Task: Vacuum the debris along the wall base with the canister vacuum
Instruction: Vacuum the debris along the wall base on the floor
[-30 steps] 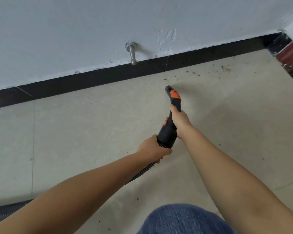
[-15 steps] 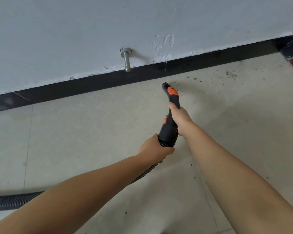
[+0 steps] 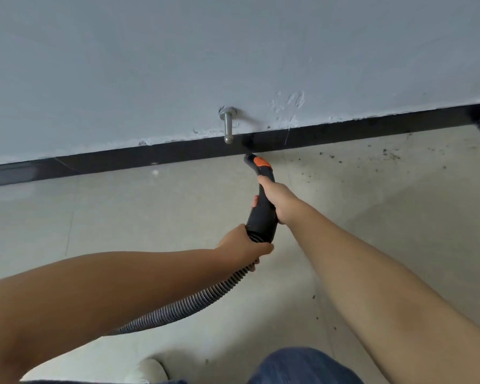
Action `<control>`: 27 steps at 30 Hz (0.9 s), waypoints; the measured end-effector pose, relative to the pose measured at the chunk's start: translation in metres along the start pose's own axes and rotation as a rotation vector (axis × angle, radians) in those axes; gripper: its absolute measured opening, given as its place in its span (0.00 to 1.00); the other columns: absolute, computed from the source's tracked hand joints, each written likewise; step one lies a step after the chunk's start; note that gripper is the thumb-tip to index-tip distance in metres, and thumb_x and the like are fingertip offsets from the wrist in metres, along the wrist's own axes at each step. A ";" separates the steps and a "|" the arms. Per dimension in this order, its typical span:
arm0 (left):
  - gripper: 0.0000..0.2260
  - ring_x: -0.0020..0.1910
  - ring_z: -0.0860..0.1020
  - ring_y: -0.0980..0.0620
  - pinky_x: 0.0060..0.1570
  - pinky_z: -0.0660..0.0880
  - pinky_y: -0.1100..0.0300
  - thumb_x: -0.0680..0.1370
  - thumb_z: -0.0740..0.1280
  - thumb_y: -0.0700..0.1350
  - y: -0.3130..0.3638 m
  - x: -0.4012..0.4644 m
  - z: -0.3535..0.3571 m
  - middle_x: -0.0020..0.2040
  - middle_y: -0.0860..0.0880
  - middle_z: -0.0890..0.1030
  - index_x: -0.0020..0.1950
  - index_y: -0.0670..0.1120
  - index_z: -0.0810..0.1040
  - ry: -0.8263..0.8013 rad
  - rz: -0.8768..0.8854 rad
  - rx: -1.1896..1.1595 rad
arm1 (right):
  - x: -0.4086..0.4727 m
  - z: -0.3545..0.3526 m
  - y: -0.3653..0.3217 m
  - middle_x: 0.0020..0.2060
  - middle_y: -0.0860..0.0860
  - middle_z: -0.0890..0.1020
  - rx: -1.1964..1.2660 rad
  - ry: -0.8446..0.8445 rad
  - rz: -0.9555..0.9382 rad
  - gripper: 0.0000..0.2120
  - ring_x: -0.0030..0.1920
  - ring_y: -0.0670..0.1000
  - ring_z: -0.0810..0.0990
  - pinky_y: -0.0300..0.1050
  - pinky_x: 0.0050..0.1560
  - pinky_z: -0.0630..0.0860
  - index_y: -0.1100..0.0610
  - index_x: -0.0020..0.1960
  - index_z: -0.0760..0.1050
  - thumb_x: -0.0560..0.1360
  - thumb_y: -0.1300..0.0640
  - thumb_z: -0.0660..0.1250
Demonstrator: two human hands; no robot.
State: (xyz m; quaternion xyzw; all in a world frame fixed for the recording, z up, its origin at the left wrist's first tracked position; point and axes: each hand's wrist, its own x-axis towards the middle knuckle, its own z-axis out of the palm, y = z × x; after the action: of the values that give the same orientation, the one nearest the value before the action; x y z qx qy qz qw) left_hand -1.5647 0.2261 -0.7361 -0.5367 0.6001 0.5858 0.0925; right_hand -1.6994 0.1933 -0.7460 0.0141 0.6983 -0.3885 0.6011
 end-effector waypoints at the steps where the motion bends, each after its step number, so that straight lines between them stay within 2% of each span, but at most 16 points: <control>1: 0.14 0.30 0.79 0.49 0.44 0.80 0.53 0.73 0.70 0.47 -0.002 0.003 -0.005 0.35 0.48 0.80 0.54 0.44 0.72 0.009 -0.005 -0.011 | 0.003 0.007 -0.002 0.32 0.55 0.77 0.002 -0.006 -0.012 0.18 0.30 0.51 0.76 0.42 0.32 0.75 0.60 0.60 0.71 0.79 0.46 0.63; 5: 0.16 0.30 0.79 0.50 0.41 0.80 0.55 0.72 0.71 0.48 -0.018 0.011 -0.011 0.37 0.47 0.80 0.55 0.45 0.71 -0.006 0.016 0.004 | 0.013 0.014 0.009 0.34 0.55 0.77 0.002 0.024 -0.056 0.15 0.29 0.50 0.75 0.38 0.26 0.74 0.59 0.59 0.70 0.79 0.48 0.62; 10: 0.16 0.32 0.79 0.49 0.46 0.81 0.50 0.71 0.71 0.48 -0.023 0.015 0.006 0.37 0.49 0.80 0.55 0.47 0.71 -0.036 0.060 -0.018 | 0.019 -0.004 0.019 0.34 0.55 0.76 0.063 0.114 -0.082 0.12 0.29 0.51 0.75 0.43 0.34 0.77 0.58 0.54 0.70 0.79 0.49 0.63; 12: 0.16 0.33 0.79 0.49 0.47 0.81 0.49 0.71 0.71 0.48 -0.028 0.013 0.016 0.38 0.49 0.80 0.55 0.47 0.71 -0.034 0.052 -0.083 | 0.019 -0.005 0.022 0.33 0.55 0.76 0.022 0.087 -0.093 0.10 0.27 0.52 0.75 0.44 0.35 0.77 0.57 0.51 0.70 0.79 0.50 0.63; 15: 0.16 0.34 0.79 0.49 0.46 0.81 0.49 0.72 0.71 0.48 -0.044 0.001 0.030 0.40 0.47 0.79 0.55 0.47 0.69 -0.001 0.006 -0.169 | 0.012 0.007 0.034 0.32 0.56 0.74 -0.075 -0.016 -0.119 0.08 0.24 0.51 0.73 0.41 0.28 0.76 0.57 0.48 0.68 0.79 0.53 0.62; 19: 0.17 0.35 0.80 0.49 0.46 0.81 0.46 0.71 0.70 0.49 -0.061 -0.015 0.036 0.40 0.48 0.80 0.54 0.48 0.69 -0.002 -0.001 -0.155 | 0.000 0.011 0.058 0.30 0.56 0.72 -0.064 -0.049 -0.160 0.07 0.20 0.50 0.71 0.39 0.24 0.74 0.58 0.47 0.66 0.79 0.55 0.61; 24: 0.16 0.33 0.79 0.49 0.46 0.80 0.51 0.72 0.70 0.49 -0.049 -0.015 0.044 0.38 0.48 0.79 0.55 0.47 0.69 -0.098 0.034 -0.119 | -0.008 -0.019 0.061 0.29 0.57 0.74 -0.021 0.078 -0.169 0.08 0.24 0.53 0.73 0.40 0.26 0.75 0.58 0.48 0.66 0.79 0.53 0.61; 27: 0.16 0.32 0.78 0.49 0.44 0.80 0.52 0.71 0.70 0.48 -0.044 -0.015 0.046 0.37 0.48 0.79 0.55 0.47 0.70 -0.112 0.048 -0.147 | -0.011 -0.023 0.055 0.30 0.57 0.74 -0.031 0.085 -0.164 0.08 0.24 0.53 0.73 0.40 0.26 0.74 0.58 0.48 0.66 0.79 0.53 0.61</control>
State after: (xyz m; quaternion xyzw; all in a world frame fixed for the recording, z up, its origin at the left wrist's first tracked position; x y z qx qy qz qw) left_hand -1.5497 0.2821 -0.7652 -0.4942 0.5621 0.6593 0.0722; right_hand -1.6884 0.2492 -0.7666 -0.0361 0.7279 -0.4246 0.5372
